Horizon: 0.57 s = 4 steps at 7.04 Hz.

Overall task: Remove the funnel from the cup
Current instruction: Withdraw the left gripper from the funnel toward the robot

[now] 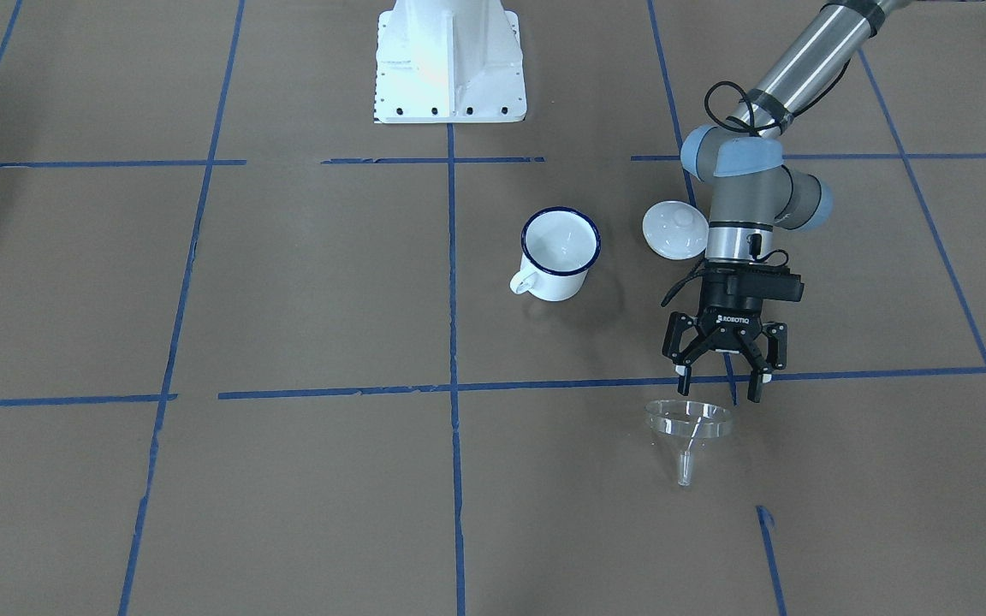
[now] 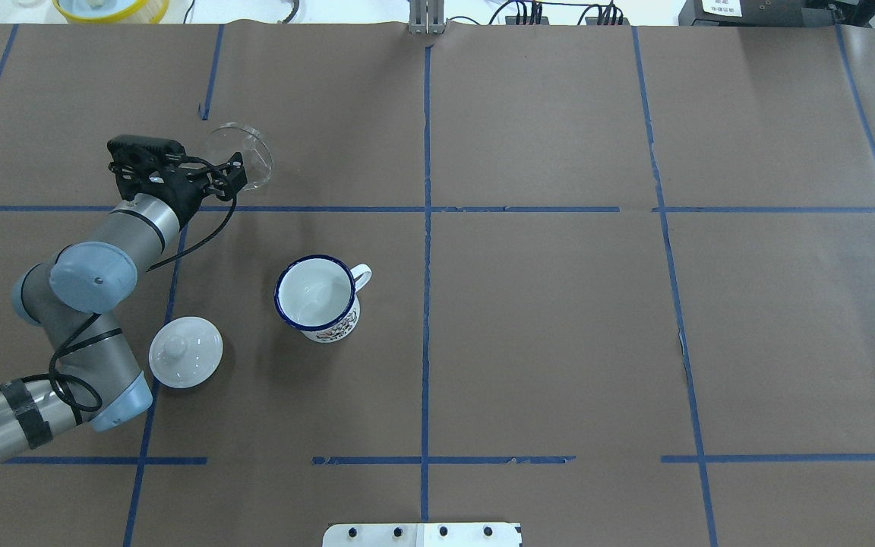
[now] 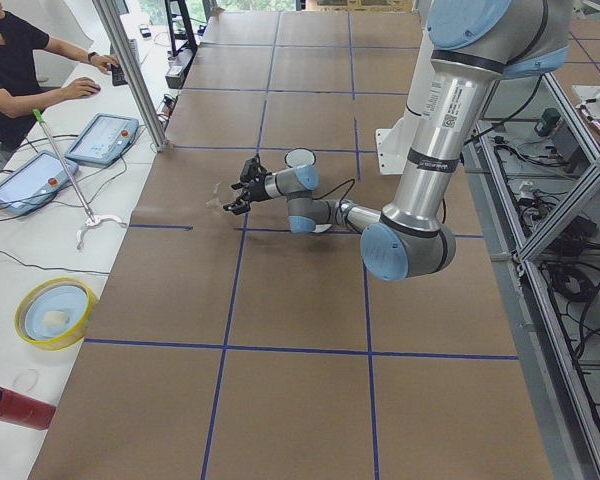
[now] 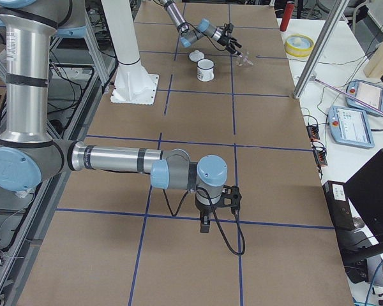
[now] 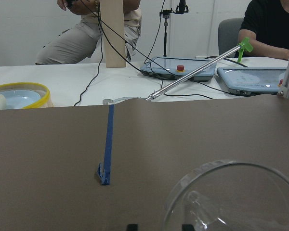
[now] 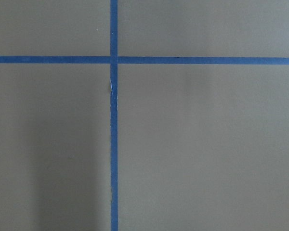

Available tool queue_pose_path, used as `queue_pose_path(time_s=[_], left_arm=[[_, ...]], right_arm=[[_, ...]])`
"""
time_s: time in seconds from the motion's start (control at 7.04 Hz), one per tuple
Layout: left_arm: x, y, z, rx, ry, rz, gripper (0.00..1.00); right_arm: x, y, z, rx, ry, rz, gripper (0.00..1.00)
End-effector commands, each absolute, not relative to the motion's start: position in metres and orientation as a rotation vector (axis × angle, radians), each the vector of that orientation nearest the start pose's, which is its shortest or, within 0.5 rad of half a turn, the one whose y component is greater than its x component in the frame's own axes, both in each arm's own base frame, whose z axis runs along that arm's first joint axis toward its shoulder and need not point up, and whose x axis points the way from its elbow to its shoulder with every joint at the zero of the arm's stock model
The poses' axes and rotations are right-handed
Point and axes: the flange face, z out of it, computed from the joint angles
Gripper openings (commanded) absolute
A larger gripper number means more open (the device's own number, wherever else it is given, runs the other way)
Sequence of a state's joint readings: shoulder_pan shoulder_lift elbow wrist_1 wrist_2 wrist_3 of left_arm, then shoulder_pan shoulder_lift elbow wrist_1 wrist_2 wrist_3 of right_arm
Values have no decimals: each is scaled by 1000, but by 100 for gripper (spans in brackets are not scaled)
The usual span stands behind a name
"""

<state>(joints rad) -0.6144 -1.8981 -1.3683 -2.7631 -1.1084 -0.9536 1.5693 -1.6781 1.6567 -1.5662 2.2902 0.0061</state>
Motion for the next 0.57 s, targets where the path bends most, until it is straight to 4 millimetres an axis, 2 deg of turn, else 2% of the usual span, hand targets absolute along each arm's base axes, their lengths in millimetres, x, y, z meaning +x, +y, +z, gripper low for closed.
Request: queue_pose_path(time_s=[0.0, 0.14, 0.28, 0.43], left_arm=[[372, -474, 439, 1029, 905, -228, 100], [339, -442, 447, 979, 941, -178, 100], [317, -421, 449, 953, 959, -151, 100], [306, -409, 452, 916, 965, -133, 100]], right_arm=[[67, -445, 670, -19, -719, 10, 100], [67, -446, 669, -17, -719, 10, 100], [67, -446, 669, -17, -719, 10, 100], [67, -445, 670, -19, -719, 10, 100]])
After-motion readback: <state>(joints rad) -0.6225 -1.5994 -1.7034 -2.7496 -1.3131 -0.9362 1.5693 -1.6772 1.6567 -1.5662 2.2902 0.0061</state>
